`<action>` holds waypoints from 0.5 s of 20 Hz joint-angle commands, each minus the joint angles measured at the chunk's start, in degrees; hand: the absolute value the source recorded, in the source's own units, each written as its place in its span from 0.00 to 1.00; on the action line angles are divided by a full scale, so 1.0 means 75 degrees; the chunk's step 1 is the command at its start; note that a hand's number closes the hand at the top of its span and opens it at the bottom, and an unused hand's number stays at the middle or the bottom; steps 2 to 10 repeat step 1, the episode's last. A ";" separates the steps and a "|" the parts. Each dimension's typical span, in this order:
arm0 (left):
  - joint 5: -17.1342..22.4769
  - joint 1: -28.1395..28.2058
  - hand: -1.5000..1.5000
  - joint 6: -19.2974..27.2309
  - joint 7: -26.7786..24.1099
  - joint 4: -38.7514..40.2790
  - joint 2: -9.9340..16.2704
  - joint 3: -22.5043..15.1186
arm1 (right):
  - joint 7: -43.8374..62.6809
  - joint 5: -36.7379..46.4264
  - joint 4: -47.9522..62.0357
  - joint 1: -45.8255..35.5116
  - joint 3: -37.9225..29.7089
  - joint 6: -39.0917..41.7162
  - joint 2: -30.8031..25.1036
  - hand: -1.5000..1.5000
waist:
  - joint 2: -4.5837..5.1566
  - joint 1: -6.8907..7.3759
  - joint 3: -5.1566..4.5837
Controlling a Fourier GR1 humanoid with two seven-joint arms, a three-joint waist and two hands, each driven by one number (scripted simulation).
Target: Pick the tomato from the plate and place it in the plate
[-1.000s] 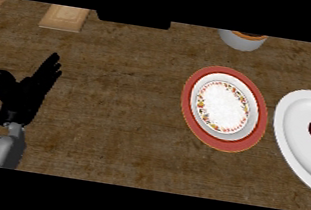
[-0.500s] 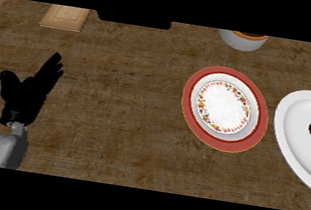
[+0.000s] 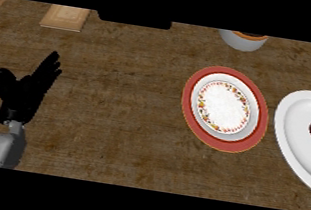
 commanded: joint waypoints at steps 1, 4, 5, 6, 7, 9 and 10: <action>-0.0022 0.0168 0.50 0.0079 0.0318 -0.0523 -0.0125 -0.0076 | -0.0526 -0.0139 0.0623 0.0308 -0.0248 0.0260 -0.0167 0.00 | -0.0004 0.0004 0.0000; -0.0022 0.0168 0.50 0.0079 0.0318 -0.0523 -0.0125 -0.0076 | -0.0526 -0.0139 0.0623 0.0308 -0.0248 0.0260 -0.0167 0.00 | -0.0004 0.0004 0.0000; -0.0022 0.0168 0.50 0.0079 0.0318 -0.0523 -0.0125 -0.0076 | -0.0526 -0.0139 0.0623 0.0308 -0.0248 0.0260 -0.0167 0.00 | -0.0004 0.0004 0.0000; -0.0022 0.0168 0.50 0.0079 0.0318 -0.0523 -0.0125 -0.0076 | -0.0526 -0.0139 0.0623 0.0308 -0.0248 0.0260 -0.0167 0.00 | -0.0004 0.0004 0.0000; -0.0022 0.0168 0.50 0.0079 0.0318 -0.0523 -0.0125 -0.0076 | -0.0526 -0.0139 0.0623 0.0308 -0.0248 0.0260 -0.0167 0.00 | -0.0004 0.0004 0.0000; -0.0022 0.0168 0.50 0.0079 0.0318 -0.0523 -0.0125 -0.0076 | -0.0526 -0.0139 0.0623 0.0308 -0.0248 0.0260 -0.0167 0.00 | -0.0004 0.0004 0.0000; -0.0022 0.0168 0.50 0.0079 0.0318 -0.0523 -0.0125 -0.0076 | -0.0526 -0.0139 0.0623 0.0308 -0.0248 0.0260 -0.0167 0.00 | -0.0004 0.0004 0.0000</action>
